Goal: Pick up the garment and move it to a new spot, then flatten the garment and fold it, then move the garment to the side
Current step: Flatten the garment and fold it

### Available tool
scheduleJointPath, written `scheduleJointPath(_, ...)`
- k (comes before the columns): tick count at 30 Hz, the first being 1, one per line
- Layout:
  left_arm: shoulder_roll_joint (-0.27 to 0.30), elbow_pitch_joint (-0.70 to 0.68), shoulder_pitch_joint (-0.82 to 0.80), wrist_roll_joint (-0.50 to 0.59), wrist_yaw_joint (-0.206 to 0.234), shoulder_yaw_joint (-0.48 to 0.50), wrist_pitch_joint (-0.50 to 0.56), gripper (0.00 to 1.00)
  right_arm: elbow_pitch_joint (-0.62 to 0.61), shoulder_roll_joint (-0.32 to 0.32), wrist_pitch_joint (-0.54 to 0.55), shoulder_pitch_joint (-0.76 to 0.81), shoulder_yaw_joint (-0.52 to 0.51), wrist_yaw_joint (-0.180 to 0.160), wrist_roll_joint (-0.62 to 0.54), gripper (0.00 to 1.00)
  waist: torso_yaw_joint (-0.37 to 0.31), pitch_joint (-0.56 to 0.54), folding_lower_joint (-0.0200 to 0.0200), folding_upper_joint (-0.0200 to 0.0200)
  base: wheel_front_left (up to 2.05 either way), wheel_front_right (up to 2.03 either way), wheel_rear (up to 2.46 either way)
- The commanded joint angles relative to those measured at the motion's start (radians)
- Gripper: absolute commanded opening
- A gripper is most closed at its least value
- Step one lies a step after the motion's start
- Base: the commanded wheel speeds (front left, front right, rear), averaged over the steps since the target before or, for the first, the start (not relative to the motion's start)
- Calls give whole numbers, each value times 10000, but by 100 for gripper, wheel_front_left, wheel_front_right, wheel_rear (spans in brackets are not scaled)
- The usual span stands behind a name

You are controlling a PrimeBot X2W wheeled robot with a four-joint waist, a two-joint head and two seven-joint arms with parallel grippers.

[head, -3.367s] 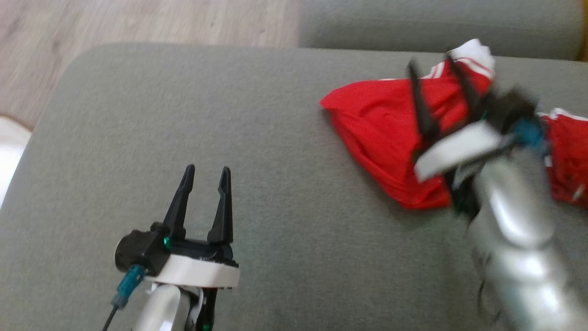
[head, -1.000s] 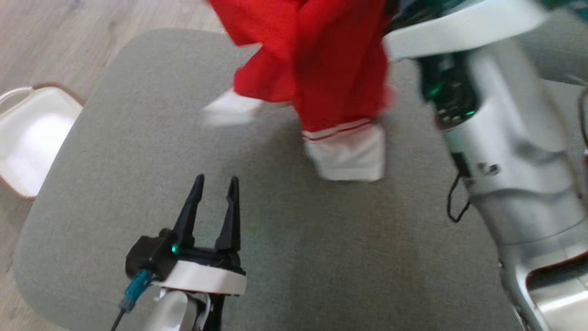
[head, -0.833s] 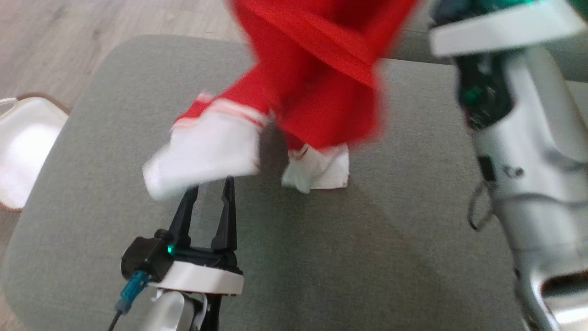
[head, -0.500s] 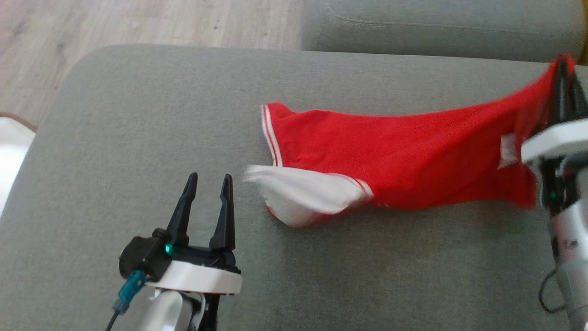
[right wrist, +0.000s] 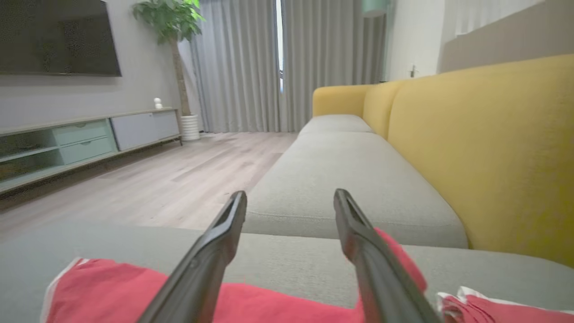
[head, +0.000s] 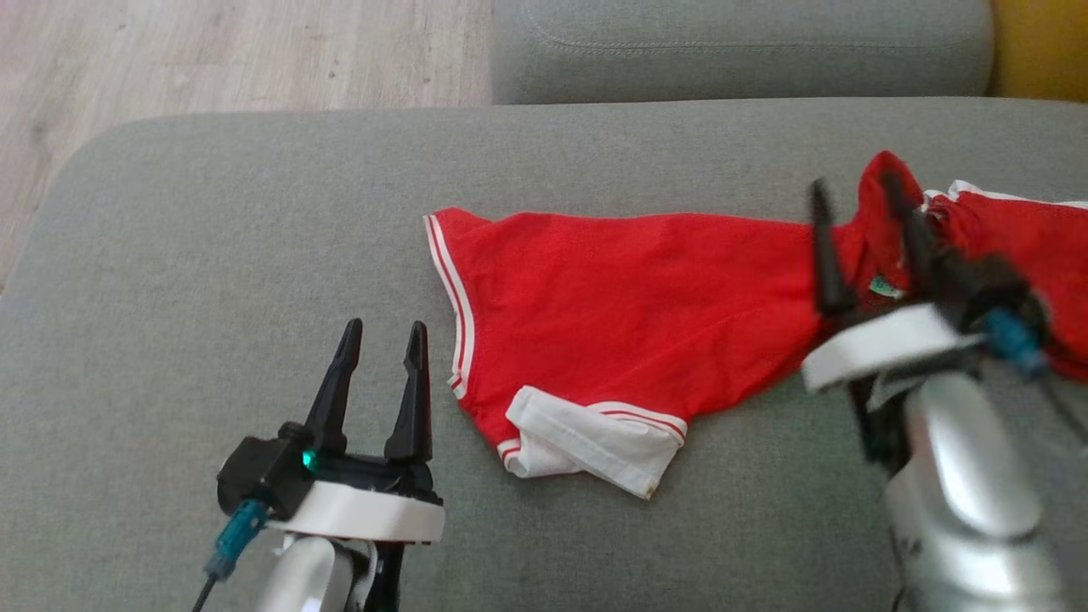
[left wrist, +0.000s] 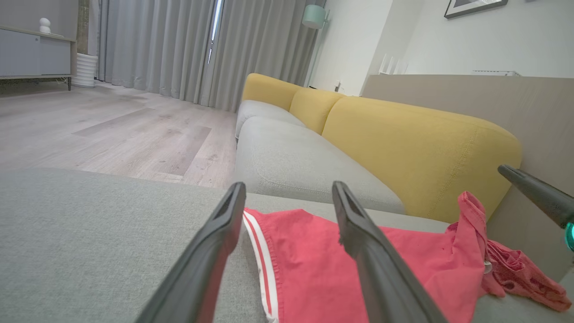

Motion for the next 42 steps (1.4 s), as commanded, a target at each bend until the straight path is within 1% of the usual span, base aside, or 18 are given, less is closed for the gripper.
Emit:
scheduleJointPath(1, 20, -323, -216, 120, -7, 379, -95, 100, -864, 137, -135, 314, 674, 67, 93, 100, -50, -47, 0, -1, 0, 0, 0)
scheduleJointPath(4, 20, -311, -185, 176, -42, 393, -95, 100, -1865, 180, -166, 1061, 1434, 67, 265, 100, -73, -114, 0, -1, 0, 0, 0)
scheduleJointPath(7, 20, -284, -161, 221, -78, 409, -95, 100, -2493, 190, -176, 1683, 1924, 67, 471, 100, -49, -174, 0, -1, 0, 0, 0)
scheduleJointPath(12, 20, -274, -104, 273, -126, 391, -95, 100, -2821, 194, -180, 2308, 2528, 67, 378, 100, 48, -232, 0, -1, 0, 0, 0)
scheduleJointPath(18, 20, -278, -154, 268, -146, 341, -95, 100, -2842, 195, -182, 2317, 2800, 67, 260, 100, 306, -183, 0, -1, 0, 0, 0)
scheduleJointPath(21, 20, -288, -193, 214, -134, 299, -95, 100, -2527, 65, -137, 2158, 3515, 67, 222, 100, 513, -106, 0, -1, 0, 0, 0)
scheduleJointPath(25, 20, -255, -243, 142, -128, 187, -95, 100, -1846, -453, 334, 1803, 4927, 67, 624, 100, 823, 30, 0, -1, 0, 0, 0)
scheduleJointPath(29, 20, -222, -323, 43, -100, 95, -95, 100, -1020, -929, 867, 1365, 6127, 67, 1173, 100, 1130, 150, 0, -1, 0, 0, 0)
scheduleJointPath(33, 20, -210, -389, -26, -66, -25, -95, 100, -146, -1294, 1076, 893, 6911, 67, 1312, 100, 1410, 258, 0, -1, 0, 0, 0)
scheduleJointPath(39, 20, -206, -495, -89, -23, -114, -95, 100, 870, -1529, 1171, 307, 8111, 67, 1590, 100, 1675, 393, 0, -1, 0, 0, 0)
scheduleJointPath(40, 20, -202, -499, -94, -16, -117, -95, 100, 984, -1561, 1153, 201, 8353, 67, 1650, 38, 1693, 399, 0, -1, 0, 0, 0)
scheduleJointPath(41, 20, -200, -499, -97, -9, -117, -95, 100, 1064, -1589, 1072, 80, 8530, 67, 1709, 0, 1705, 401, 0, -1, 0, 0, 0)
scheduleJointPath(42, 20, -197, -496, -99, -5, -115, -95, 100, 1124, -1604, 961, -50, 8635, 67, 1778, 0, 1712, 395, 0, -1, 0, 0, 0)
